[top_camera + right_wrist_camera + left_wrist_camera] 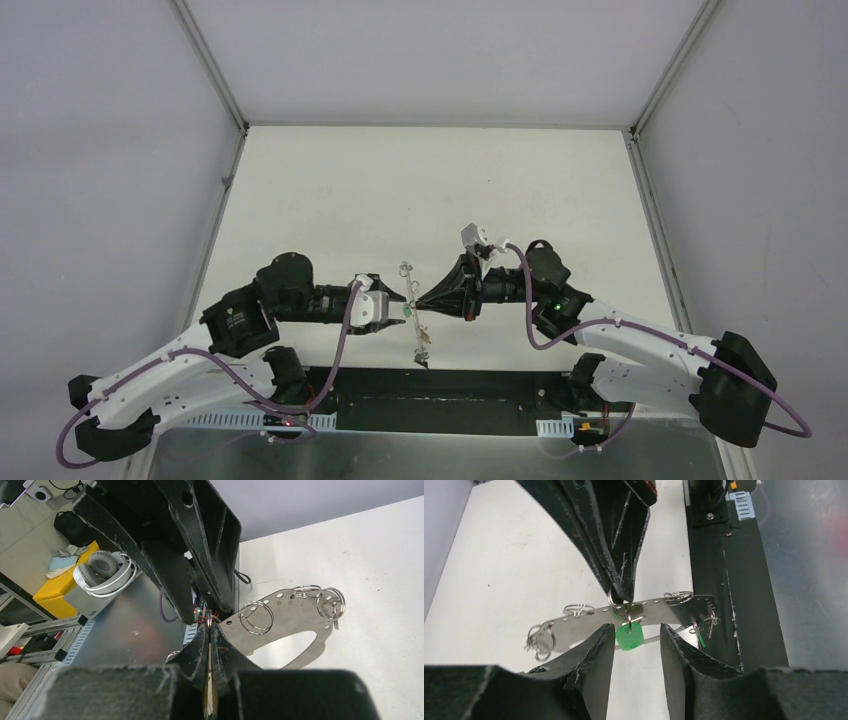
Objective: Put the keys on the keyring
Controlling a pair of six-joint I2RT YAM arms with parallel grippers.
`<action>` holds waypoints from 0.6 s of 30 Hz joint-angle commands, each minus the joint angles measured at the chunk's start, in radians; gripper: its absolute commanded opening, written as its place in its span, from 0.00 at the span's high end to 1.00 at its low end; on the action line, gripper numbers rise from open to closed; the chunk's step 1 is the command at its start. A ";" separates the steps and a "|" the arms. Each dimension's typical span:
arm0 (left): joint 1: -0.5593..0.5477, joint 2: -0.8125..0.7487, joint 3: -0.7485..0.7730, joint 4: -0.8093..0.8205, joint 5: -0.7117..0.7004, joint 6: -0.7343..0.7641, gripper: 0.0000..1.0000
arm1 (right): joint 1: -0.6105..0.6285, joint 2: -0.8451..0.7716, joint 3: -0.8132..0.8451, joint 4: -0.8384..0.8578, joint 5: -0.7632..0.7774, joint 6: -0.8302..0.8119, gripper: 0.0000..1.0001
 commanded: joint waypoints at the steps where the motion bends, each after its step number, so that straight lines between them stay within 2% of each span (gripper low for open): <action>1: -0.012 -0.023 0.034 0.031 -0.087 -0.132 0.60 | 0.002 -0.015 0.003 0.086 0.012 0.008 1.00; 18: -0.012 0.066 0.051 0.106 -0.087 -0.410 0.66 | 0.002 -0.019 0.000 0.088 0.021 0.015 1.00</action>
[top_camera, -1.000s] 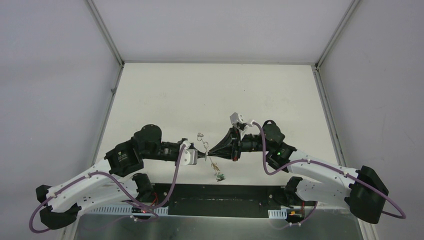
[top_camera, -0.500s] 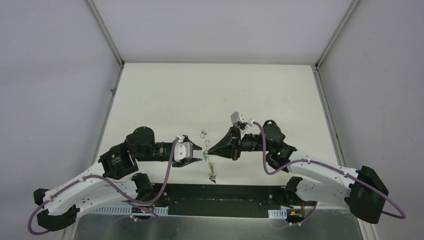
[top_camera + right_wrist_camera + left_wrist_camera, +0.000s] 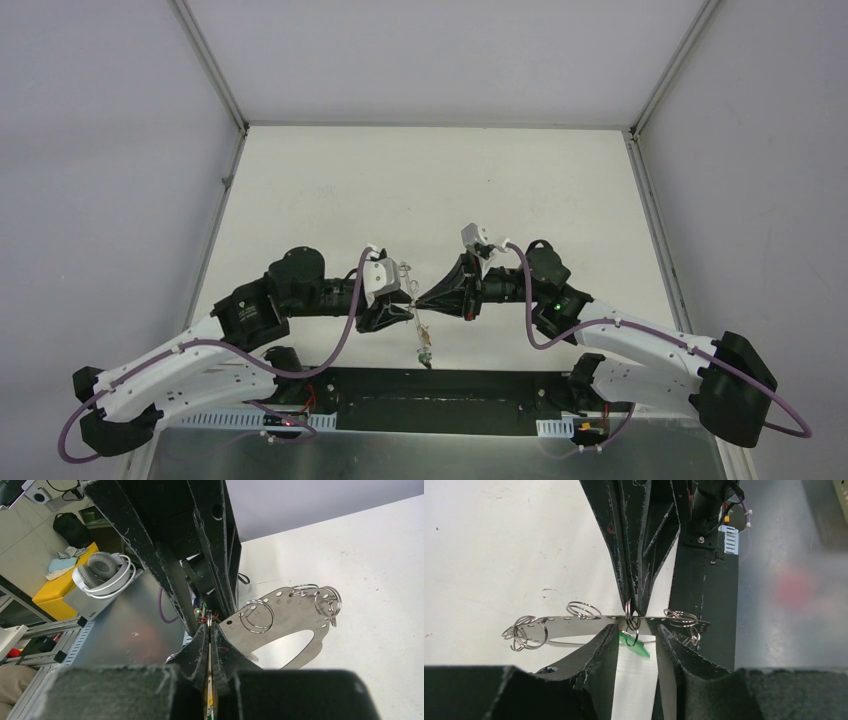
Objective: Put the keys on the keyring
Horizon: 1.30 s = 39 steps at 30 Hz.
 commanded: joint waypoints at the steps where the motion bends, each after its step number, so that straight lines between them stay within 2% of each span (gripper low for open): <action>1: -0.012 0.026 0.038 0.078 -0.004 -0.090 0.68 | 0.002 -0.019 0.000 0.087 0.013 0.013 1.00; 7: -0.012 0.036 0.034 0.081 -0.026 -0.093 0.86 | 0.003 -0.020 -0.003 0.087 0.014 0.014 1.00; 11: -0.012 0.026 0.035 0.084 -0.039 -0.123 0.87 | 0.002 -0.022 -0.005 0.085 0.016 0.013 1.00; 14: -0.011 0.024 0.036 0.092 -0.055 -0.143 0.81 | 0.002 -0.020 -0.007 0.085 0.016 0.013 1.00; 17: -0.011 0.028 0.035 0.094 -0.058 -0.138 0.81 | 0.002 -0.021 -0.004 0.082 0.015 0.014 1.00; 19: -0.012 0.030 0.034 0.095 -0.058 -0.133 0.86 | 0.002 -0.023 -0.003 0.077 0.015 0.012 1.00; 22: -0.013 0.027 0.033 0.094 -0.058 -0.122 1.00 | 0.003 -0.028 -0.003 0.068 0.017 0.010 1.00; 26: -0.012 0.005 0.038 0.080 -0.061 -0.105 1.00 | 0.002 -0.033 -0.001 0.058 0.022 0.008 1.00; 27: -0.012 0.001 0.045 0.066 -0.065 -0.079 1.00 | 0.002 -0.036 0.002 0.050 0.024 0.006 0.97; 30: -0.012 0.005 0.094 -0.013 -0.079 -0.032 1.00 | 0.003 -0.053 0.007 0.016 0.025 -0.006 0.62; 32: -0.012 0.024 0.142 -0.087 -0.080 0.005 1.00 | 0.002 -0.068 0.007 -0.010 0.034 -0.016 0.49; 35: -0.012 0.069 0.203 -0.198 -0.074 0.044 1.00 | 0.002 -0.098 0.004 -0.047 0.051 -0.034 0.42; 39: -0.013 0.175 0.315 -0.375 -0.054 0.095 1.00 | 0.003 -0.108 0.004 -0.061 0.050 -0.042 0.41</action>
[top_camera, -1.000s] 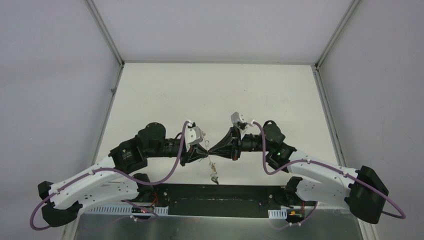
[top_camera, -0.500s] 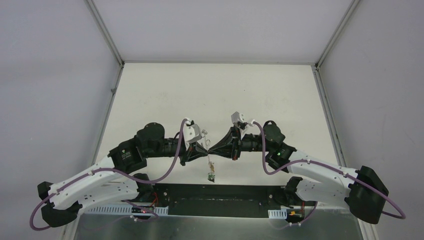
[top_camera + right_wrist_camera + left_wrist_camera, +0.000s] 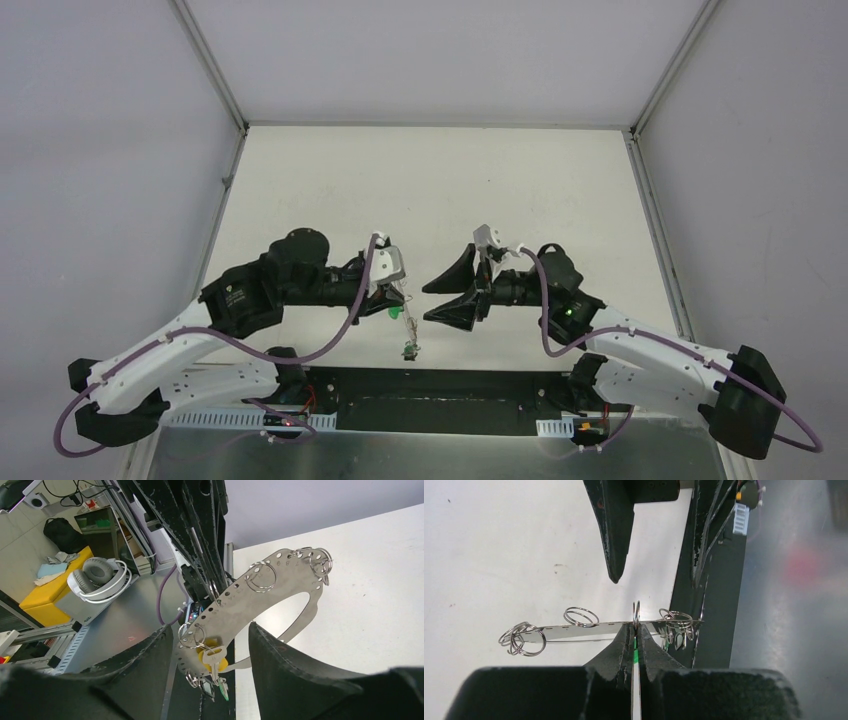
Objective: Put the keys on the keyring
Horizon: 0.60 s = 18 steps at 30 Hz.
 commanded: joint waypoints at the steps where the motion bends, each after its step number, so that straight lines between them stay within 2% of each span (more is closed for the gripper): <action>1: -0.007 0.114 0.150 -0.209 0.006 0.090 1.00 | 0.001 -0.021 0.020 -0.011 0.013 -0.026 0.41; 8: -0.007 0.322 0.389 -0.486 0.011 0.120 1.00 | 0.002 0.039 0.045 0.016 -0.020 -0.004 0.45; 18: -0.006 0.486 0.598 -0.683 0.025 0.104 1.00 | 0.024 0.156 0.073 0.138 -0.047 0.035 0.59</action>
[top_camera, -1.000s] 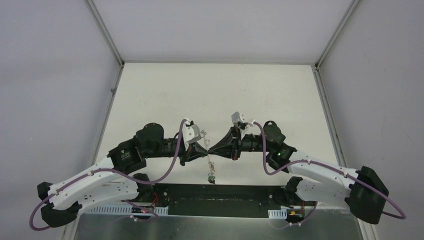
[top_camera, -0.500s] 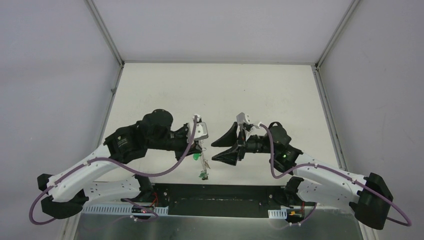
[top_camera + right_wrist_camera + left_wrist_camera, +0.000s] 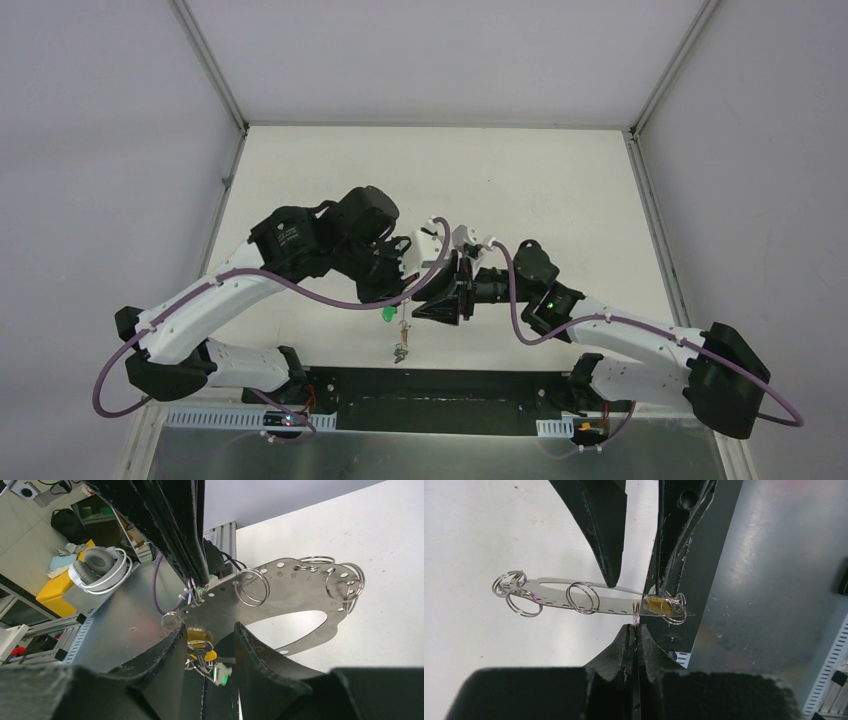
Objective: Put the keys on the keyring
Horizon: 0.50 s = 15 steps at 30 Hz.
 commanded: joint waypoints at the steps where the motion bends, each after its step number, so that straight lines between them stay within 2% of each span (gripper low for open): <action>1: -0.006 0.038 0.090 -0.099 0.021 0.010 1.00 | 0.017 0.034 0.063 0.113 -0.027 0.021 0.60; 12: -0.007 0.064 0.098 -0.109 0.013 0.003 1.00 | 0.051 0.096 0.090 0.184 -0.020 0.032 0.61; 15: -0.007 0.068 0.096 -0.106 0.016 -0.002 1.00 | 0.057 0.107 0.095 0.186 -0.026 0.029 0.72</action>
